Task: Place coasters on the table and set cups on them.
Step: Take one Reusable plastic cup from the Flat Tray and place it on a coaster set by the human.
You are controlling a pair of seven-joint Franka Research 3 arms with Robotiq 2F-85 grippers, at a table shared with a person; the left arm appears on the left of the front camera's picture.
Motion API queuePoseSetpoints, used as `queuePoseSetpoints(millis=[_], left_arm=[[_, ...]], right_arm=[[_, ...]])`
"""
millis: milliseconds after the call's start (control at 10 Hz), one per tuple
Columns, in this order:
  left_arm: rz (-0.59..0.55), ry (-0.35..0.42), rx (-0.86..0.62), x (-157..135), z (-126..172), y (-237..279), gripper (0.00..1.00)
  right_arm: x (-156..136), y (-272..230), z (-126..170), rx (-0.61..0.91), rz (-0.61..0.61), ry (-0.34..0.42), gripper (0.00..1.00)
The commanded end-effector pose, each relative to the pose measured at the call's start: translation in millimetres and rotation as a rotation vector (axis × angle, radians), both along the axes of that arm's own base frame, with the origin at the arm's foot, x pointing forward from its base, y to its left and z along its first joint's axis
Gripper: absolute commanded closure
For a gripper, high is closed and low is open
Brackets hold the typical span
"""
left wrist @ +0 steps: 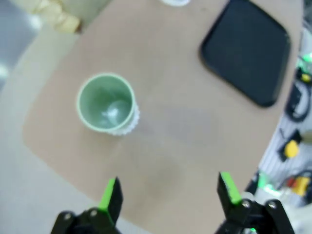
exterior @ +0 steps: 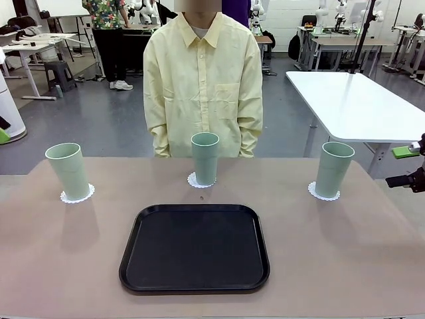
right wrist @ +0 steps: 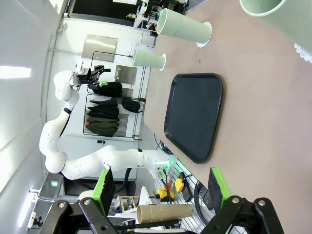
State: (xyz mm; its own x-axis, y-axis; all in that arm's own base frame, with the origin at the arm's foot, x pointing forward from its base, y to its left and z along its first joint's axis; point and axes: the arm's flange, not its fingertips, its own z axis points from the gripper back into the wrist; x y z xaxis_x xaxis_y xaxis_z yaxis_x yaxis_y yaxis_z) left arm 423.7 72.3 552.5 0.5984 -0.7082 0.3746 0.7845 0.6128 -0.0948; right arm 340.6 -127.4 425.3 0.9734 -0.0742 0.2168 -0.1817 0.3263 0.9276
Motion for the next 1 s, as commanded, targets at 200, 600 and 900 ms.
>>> queuePoseSetpoints(millis=[200,600,900], left_arm=[[0.283,-0.045,0.156,14.4,-46.9,-34.6,0.0],[0.179,-0.006,0.067,8.2,-18.3,-25.9,0.0],[0.179,-0.006,0.067,8.2,-18.3,-25.9,0.0]], right_arm=[[-1.8,0.8,1.2,0.011,0.001,-0.01,0.0],[-1.8,0.8,1.2,0.011,0.001,-0.01,0.0],[-1.8,0.8,1.2,0.011,0.001,-0.01,0.0]])
